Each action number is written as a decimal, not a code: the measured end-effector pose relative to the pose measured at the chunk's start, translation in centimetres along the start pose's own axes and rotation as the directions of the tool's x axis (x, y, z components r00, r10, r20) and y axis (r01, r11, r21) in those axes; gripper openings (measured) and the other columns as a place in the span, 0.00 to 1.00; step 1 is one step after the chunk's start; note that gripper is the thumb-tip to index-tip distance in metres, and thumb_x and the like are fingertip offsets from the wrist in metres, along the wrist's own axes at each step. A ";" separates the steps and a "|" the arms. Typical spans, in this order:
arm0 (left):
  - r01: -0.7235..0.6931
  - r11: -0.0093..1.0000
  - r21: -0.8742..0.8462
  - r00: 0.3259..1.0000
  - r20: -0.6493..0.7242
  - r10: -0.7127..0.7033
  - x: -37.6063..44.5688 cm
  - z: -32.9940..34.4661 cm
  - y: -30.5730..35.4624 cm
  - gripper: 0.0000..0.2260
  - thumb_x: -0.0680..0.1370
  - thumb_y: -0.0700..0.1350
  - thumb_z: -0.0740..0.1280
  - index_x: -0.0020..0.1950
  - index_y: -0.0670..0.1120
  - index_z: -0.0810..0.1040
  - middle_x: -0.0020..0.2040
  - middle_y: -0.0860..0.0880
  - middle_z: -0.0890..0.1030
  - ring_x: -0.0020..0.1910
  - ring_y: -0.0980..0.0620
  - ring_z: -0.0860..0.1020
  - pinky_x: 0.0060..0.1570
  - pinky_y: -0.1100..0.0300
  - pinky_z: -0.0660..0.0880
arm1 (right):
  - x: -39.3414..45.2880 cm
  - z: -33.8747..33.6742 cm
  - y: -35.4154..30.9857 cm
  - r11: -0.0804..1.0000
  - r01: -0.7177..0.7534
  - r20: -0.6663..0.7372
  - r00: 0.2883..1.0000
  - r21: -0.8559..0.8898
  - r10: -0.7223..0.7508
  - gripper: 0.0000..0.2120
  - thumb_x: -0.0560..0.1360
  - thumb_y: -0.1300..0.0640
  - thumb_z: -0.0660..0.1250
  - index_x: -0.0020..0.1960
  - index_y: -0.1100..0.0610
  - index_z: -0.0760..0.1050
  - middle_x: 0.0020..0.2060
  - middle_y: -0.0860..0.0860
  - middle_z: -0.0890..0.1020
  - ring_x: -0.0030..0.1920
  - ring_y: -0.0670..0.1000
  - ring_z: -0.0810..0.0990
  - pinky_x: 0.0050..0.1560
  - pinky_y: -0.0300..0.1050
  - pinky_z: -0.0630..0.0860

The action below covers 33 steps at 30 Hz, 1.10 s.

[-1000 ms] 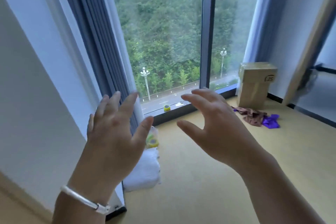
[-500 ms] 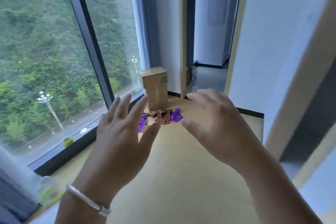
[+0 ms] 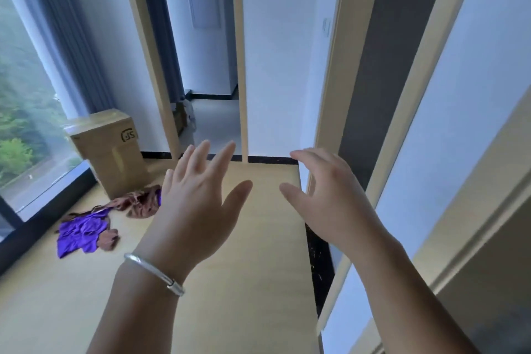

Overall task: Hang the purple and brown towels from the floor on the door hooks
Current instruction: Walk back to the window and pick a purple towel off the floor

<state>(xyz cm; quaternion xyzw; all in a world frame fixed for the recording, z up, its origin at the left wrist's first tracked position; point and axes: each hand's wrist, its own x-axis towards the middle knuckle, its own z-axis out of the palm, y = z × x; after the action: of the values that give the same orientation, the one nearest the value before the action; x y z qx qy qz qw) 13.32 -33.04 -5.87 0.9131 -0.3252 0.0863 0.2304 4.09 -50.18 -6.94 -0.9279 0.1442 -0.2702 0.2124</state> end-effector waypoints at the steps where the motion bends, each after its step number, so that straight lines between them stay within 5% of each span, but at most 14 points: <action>1: -0.018 1.000 -0.007 1.000 0.006 0.018 1.2 0.5 -0.4 0.31 0.74 0.67 0.47 0.76 0.61 0.48 0.78 0.51 0.50 0.77 0.52 0.44 0.74 0.48 0.48 | 0.8 0.5 0.2 1.000 -0.009 -0.005 1.000 -0.006 0.009 0.24 0.75 0.46 0.66 0.70 0.50 0.69 0.67 0.43 0.71 0.70 0.45 0.63 0.70 0.44 0.61; 18: -0.204 0.978 -0.042 0.977 0.053 0.206 22.0 3.9 -10.0 0.28 0.77 0.65 0.49 0.75 0.63 0.44 0.78 0.54 0.46 0.76 0.54 0.40 0.73 0.51 0.43 | 18.8 10.8 0.2 0.995 -0.092 -0.115 0.990 -0.036 0.087 0.24 0.74 0.44 0.67 0.68 0.48 0.70 0.66 0.41 0.70 0.70 0.42 0.61 0.70 0.43 0.60; 33: -0.150 0.988 0.037 0.988 0.029 0.149 44.6 13.3 -6.4 0.27 0.78 0.64 0.50 0.75 0.63 0.43 0.78 0.54 0.46 0.76 0.55 0.39 0.72 0.50 0.40 | 39.4 13.7 15.2 0.997 -0.071 -0.043 0.996 0.023 0.072 0.24 0.74 0.45 0.67 0.69 0.47 0.69 0.69 0.44 0.69 0.71 0.45 0.60 0.71 0.53 0.61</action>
<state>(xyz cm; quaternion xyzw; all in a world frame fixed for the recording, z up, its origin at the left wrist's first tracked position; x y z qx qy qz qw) 52.02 -59.72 -6.18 0.8915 -0.3941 0.0976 0.2010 41.49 -74.18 -7.20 -0.9137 0.1791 -0.2842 0.2289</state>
